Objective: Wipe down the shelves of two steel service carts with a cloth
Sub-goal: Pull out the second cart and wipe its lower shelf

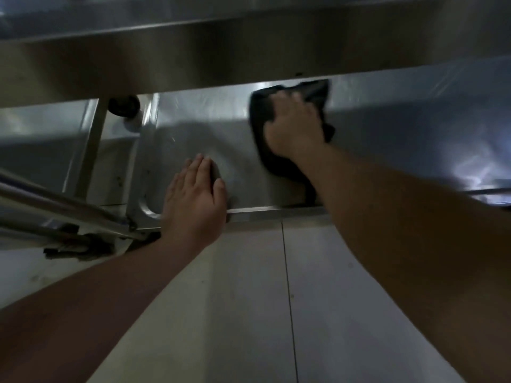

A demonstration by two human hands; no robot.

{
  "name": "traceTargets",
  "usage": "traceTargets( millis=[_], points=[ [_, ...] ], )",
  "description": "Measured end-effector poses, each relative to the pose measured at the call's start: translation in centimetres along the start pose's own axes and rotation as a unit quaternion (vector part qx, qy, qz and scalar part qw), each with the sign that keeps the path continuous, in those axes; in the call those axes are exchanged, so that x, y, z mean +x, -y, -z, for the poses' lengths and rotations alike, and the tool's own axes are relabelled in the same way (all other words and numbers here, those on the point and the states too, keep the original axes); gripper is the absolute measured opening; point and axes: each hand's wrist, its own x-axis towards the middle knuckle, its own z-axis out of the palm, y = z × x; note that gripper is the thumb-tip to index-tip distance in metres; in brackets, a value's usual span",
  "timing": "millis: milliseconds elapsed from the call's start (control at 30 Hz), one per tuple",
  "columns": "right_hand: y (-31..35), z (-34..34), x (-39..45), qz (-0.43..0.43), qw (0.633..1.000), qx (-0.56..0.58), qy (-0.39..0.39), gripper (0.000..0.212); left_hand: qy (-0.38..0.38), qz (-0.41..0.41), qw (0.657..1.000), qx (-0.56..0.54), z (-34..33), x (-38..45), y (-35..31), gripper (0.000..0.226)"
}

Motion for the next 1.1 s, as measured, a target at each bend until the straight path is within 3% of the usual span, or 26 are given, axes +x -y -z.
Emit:
traceTargets(
  millis=[100, 200, 300, 367, 433, 533, 600, 667, 767, 867, 967, 1033, 1100],
  points=[
    [3.5, -1.6, -3.2, 0.168, 0.984, -0.020, 0.057, 0.068, -0.020, 0.015, 0.999, -0.038, 0.3, -0.3, 0.0, 0.078],
    [0.6, -2.0, -6.8, 0.281, 0.956, -0.035, 0.073, 0.067, -0.032, 0.006, 0.998, -0.047, 0.4, -0.8, -0.2, 0.079],
    [-5.9, 0.1, -8.8, 0.308, 0.948, -0.031, 0.079, 0.066, 0.007, 0.021, 0.999, -0.031, 0.5, -0.7, -0.4, 0.078],
    [-11.3, 1.7, -9.1, 0.216, 0.976, -0.013, 0.038, 0.065, 0.028, 0.024, 0.998, -0.041, 0.7, -0.5, -0.4, 0.075],
    [-16.2, 2.7, -9.4, 0.022, 0.999, 0.013, -0.041, 0.066, 0.037, 0.019, 0.997, -0.062, 1.1, -0.3, -0.4, 0.072],
    [-18.2, 2.0, -8.9, -0.243, 0.962, 0.019, -0.124, 0.074, 0.021, 0.032, 0.994, -0.098, 2.4, 0.0, 0.9, 0.069],
    [-15.5, 0.9, -7.6, -0.308, 0.942, 0.034, -0.131, 0.079, 0.000, 0.059, 0.994, -0.092, 3.4, 0.2, 2.8, 0.069],
    [-11.3, 0.0, -6.3, -0.314, 0.940, 0.035, -0.129, 0.079, 0.001, 0.108, 0.989, -0.105, 4.2, 0.5, 4.4, 0.069],
    [-4.0, -1.1, -5.4, -0.218, 0.971, 0.020, -0.101, 0.074, 0.028, 0.157, 0.977, -0.139, 4.3, 0.9, 5.0, 0.071],
    [2.8, -2.3, -6.3, 0.036, 0.999, 0.006, -0.024, 0.077, 0.035, 0.150, 0.980, -0.128, 3.7, 1.2, 5.1, 0.071],
    [5.4, -3.4, -9.0, 0.261, 0.960, -0.027, 0.100, 0.094, 0.043, 0.142, 0.980, -0.131, 3.5, 1.6, 5.5, 0.068],
    [4.8, -3.4, -10.9, 0.330, 0.932, -0.041, 0.143, 0.098, 0.045, 0.137, 0.980, -0.134, 3.5, 1.5, 5.5, 0.068],
    [3.7, -2.9, -12.6, 0.351, 0.922, -0.014, 0.161, 0.085, 0.041, 0.137, 0.979, -0.144, 3.5, 1.3, 5.4, 0.068]
  ],
)
